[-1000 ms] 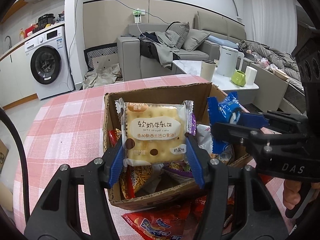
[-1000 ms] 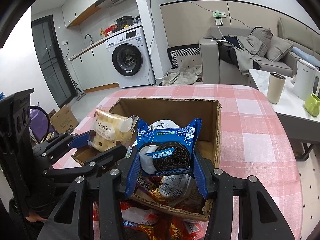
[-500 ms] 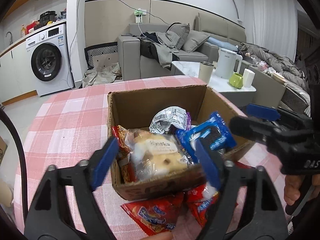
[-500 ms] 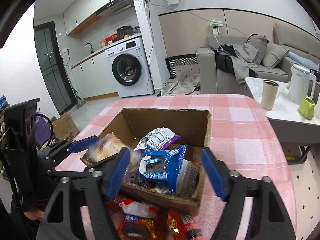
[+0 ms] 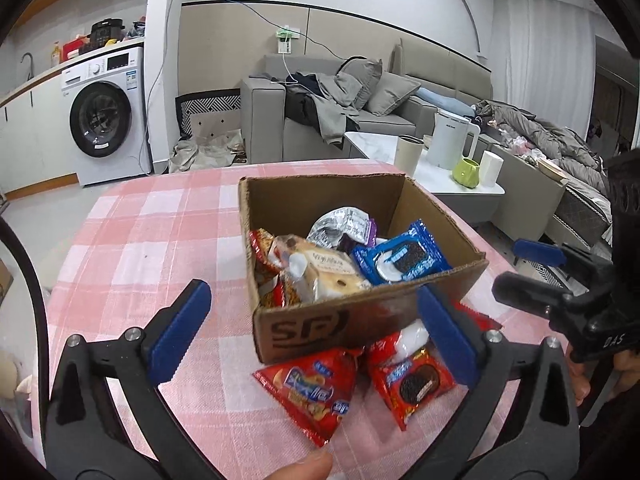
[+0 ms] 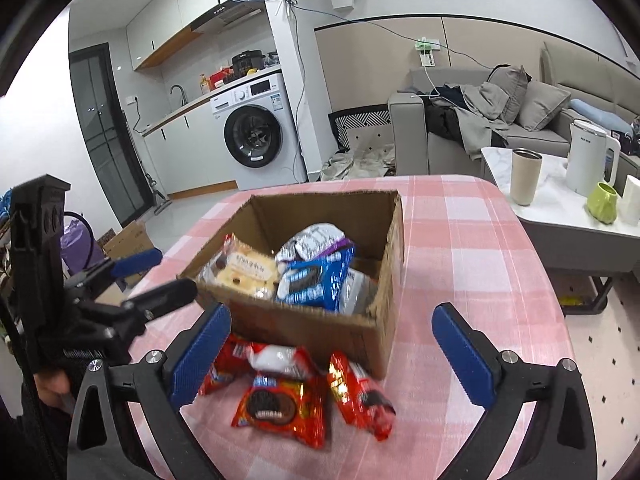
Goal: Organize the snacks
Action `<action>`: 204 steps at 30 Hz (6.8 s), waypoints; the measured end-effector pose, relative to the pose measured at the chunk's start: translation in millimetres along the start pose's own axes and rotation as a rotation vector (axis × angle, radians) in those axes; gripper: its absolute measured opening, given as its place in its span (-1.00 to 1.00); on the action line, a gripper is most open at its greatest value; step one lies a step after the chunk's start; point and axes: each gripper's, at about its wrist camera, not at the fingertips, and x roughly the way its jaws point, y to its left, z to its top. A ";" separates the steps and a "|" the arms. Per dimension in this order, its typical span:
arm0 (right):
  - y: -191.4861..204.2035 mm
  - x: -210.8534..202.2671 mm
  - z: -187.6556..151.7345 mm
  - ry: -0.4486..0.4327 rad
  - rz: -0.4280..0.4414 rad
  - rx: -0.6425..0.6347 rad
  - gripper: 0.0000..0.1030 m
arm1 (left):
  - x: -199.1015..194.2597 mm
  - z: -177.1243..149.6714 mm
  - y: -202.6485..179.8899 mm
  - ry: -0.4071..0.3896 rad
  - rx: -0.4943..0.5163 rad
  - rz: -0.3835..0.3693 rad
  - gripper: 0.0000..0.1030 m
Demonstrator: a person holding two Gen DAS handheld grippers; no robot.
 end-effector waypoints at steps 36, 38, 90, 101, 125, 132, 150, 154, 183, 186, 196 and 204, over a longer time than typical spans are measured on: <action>-24.5 39.4 -41.8 0.226 -0.066 0.038 0.99 | 26.9 -45.3 5.7 0.204 0.064 0.076 0.99; -27.7 43.9 -44.6 0.240 -0.070 0.050 0.99 | 29.9 -47.9 3.5 0.212 0.075 0.074 0.99; -23.2 62.8 -57.3 0.259 -0.034 0.012 -0.18 | 101.2 -80.3 23.6 0.327 -0.012 0.054 0.99; -10.8 52.4 -52.4 0.224 0.004 -0.039 -0.51 | 91.5 -84.9 22.5 0.330 -0.015 0.001 0.57; -9.2 37.6 -49.3 0.187 0.000 -0.033 -0.51 | 54.7 -67.9 0.8 0.222 0.045 -0.067 -0.28; -8.9 28.6 -46.2 0.167 0.007 -0.031 -0.51 | 28.4 -56.6 -5.5 0.177 0.055 -0.077 -0.32; -1.9 21.7 -42.4 0.153 0.021 -0.045 -0.54 | 13.0 -60.8 -2.3 0.197 0.076 -0.090 -0.38; -7.3 27.9 -46.0 0.190 0.017 -0.034 -0.54 | 30.1 -66.4 -4.5 0.233 0.077 -0.091 -0.38; -23.0 64.3 -72.0 0.362 -0.069 -0.093 0.34 | 73.6 -68.8 0.0 0.264 0.038 -0.022 0.48; -22.1 62.4 -72.3 0.357 -0.058 -0.092 0.10 | 75.9 -69.7 -2.1 0.258 0.042 -0.022 0.48; -9.6 56.6 -72.8 0.344 -0.030 -0.134 -0.01 | 77.3 -72.2 -12.7 0.212 0.059 -0.053 0.31; -5.1 52.3 -73.4 0.335 -0.015 -0.138 -0.01 | 69.1 -71.1 -16.6 0.189 0.073 -0.104 -0.36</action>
